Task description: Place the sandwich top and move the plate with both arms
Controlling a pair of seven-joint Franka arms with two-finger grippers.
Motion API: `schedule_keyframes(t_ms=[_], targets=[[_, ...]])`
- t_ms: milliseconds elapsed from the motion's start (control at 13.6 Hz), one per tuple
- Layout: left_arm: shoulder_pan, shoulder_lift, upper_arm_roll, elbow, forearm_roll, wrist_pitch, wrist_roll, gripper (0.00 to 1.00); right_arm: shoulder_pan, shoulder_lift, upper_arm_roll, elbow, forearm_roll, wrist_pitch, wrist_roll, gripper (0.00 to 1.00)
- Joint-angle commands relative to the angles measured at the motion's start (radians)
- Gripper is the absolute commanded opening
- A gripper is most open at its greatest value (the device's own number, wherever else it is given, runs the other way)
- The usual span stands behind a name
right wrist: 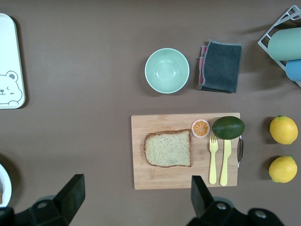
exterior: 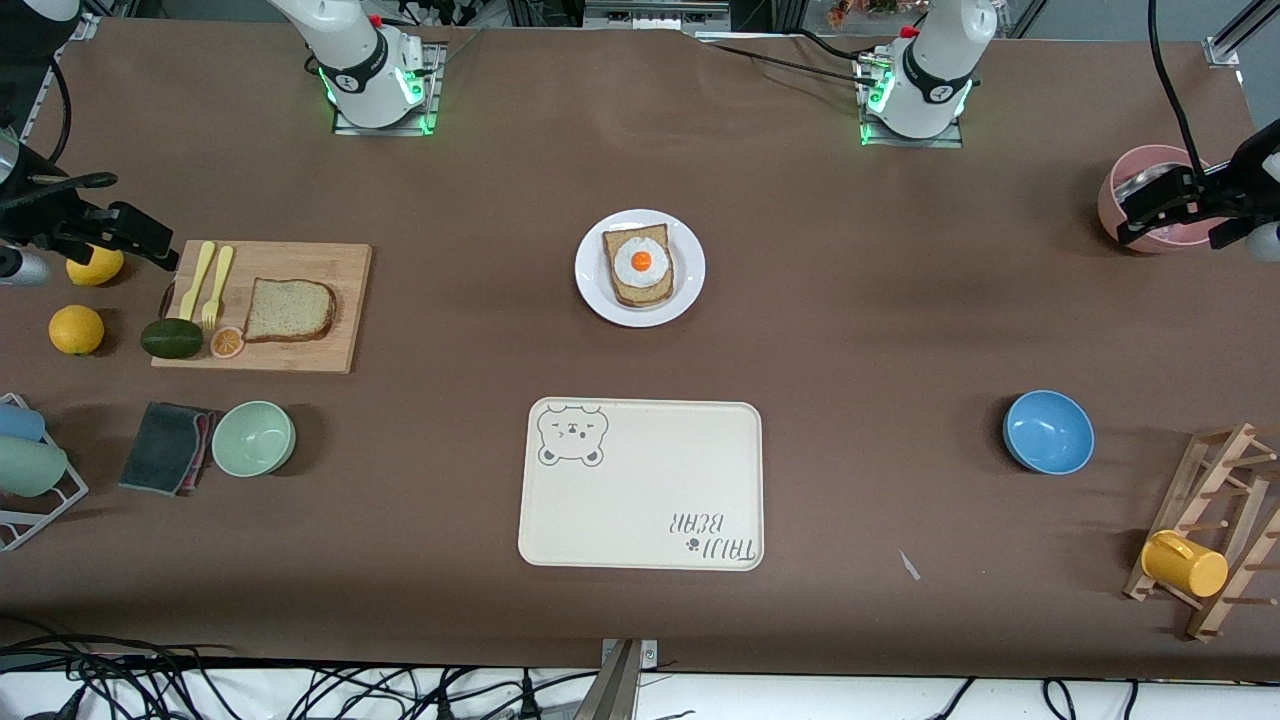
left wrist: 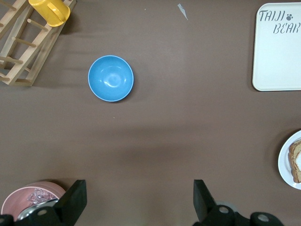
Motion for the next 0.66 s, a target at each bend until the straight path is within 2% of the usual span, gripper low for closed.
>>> schedule_keyframes(t_ms=[0, 590], targets=[[-0.007, -0.006, 0.002, -0.008, 0.020, 0.011, 0.006, 1.00, -0.002, -0.019, 0.006, -0.009, -0.018, -0.001, 0.011, 1.00], [-0.007, -0.006, 0.002, -0.009, 0.020, 0.011, 0.011, 1.00, -0.003, -0.014, 0.006, -0.009, -0.017, -0.001, -0.002, 1.00]])
